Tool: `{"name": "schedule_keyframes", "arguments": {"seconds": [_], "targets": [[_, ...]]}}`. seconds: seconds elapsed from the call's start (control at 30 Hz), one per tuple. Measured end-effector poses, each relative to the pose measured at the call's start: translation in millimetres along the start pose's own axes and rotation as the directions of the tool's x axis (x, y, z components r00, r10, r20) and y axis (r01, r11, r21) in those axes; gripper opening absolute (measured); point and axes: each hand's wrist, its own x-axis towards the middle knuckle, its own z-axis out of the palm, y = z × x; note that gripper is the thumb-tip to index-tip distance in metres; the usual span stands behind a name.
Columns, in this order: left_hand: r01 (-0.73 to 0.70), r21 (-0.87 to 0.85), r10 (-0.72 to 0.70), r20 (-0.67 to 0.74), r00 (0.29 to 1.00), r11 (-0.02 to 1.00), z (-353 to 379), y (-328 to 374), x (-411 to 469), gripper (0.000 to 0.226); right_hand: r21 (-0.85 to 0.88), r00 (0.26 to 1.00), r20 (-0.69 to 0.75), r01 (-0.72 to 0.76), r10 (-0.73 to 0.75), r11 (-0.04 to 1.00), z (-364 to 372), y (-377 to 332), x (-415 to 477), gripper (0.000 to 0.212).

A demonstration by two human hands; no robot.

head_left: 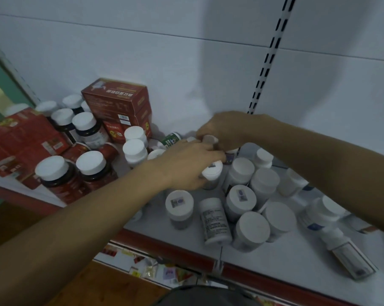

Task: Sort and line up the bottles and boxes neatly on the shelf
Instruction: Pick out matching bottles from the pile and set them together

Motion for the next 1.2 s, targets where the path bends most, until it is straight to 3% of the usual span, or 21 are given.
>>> {"name": "schedule_keyframes", "arguments": {"seconds": [0.13, 0.2, 0.27, 0.37, 0.43, 0.53, 0.67, 0.77, 0.93, 1.07, 1.2], "targets": [[-0.010, -0.013, 0.010, -0.001, 1.000, 1.000, 8, 9, 5, 0.059, -0.002, 0.993, 0.115, 0.003, -0.003, 1.000, -1, 7, -6, 0.017], [-0.050, -0.076, 0.048, -0.023, 0.999, 0.996, -4, 3, -3, 0.061, 0.090, 0.998, 0.062, -0.019, 0.013, 0.996, -4, 10, -7, 0.020], [-0.054, -0.159, 0.040, -0.090, 0.995, 0.986, -27, -11, -18, 0.051, 0.152, 0.996, -0.080, 0.040, -0.028, 0.988, -2, 12, 1, 0.015], [0.106, -0.078, -0.114, -0.113, 0.987, 0.991, -65, -42, -29, 0.022, 0.191, 0.981, -0.183, 0.101, -0.066, 0.976, 4, -2, 21, 0.018], [0.267, 0.075, -0.269, 0.014, 0.963, 0.961, -71, -65, -23, 0.006, 0.150, 0.988, -0.133, 0.095, -0.075, 0.984, 7, -13, 39, 0.030], [0.296, 0.157, -0.317, 0.136, 0.939, 0.942, -56, -84, -3, 0.016, 0.071, 0.987, -0.068, 0.152, -0.147, 0.986, 12, -20, 58, 0.039], [0.381, 0.140, -0.405, 0.376, 0.833, 0.914, -41, -89, 17, 0.029, -0.050, 0.972, -0.056, 0.224, -0.226, 0.973, 28, -16, 70, 0.029], [0.437, 0.168, -0.467, 0.396, 0.791, 0.883, -33, -100, 25, 0.068, 0.052, 0.979, -0.082, 0.189, -0.184, 0.981, 32, -7, 65, 0.042], [0.481, 0.128, -0.486, 0.425, 0.764, 0.868, -24, -107, 31, 0.077, 0.332, 0.938, -0.342, 0.175, -0.055, 0.927, 25, 9, 40, 0.052], [0.524, 0.125, -0.518, 0.457, 0.723, 0.842, -25, -110, 35, 0.063, 0.253, 0.968, -0.243, 0.118, -0.055, 0.960, 27, 8, 39, 0.047], [0.556, 0.141, -0.557, 0.427, 0.712, 0.819, -12, -107, 36, 0.089, 0.277, 0.979, -0.202, 0.060, -0.003, 0.959, 10, 7, 28, 0.068]]}}
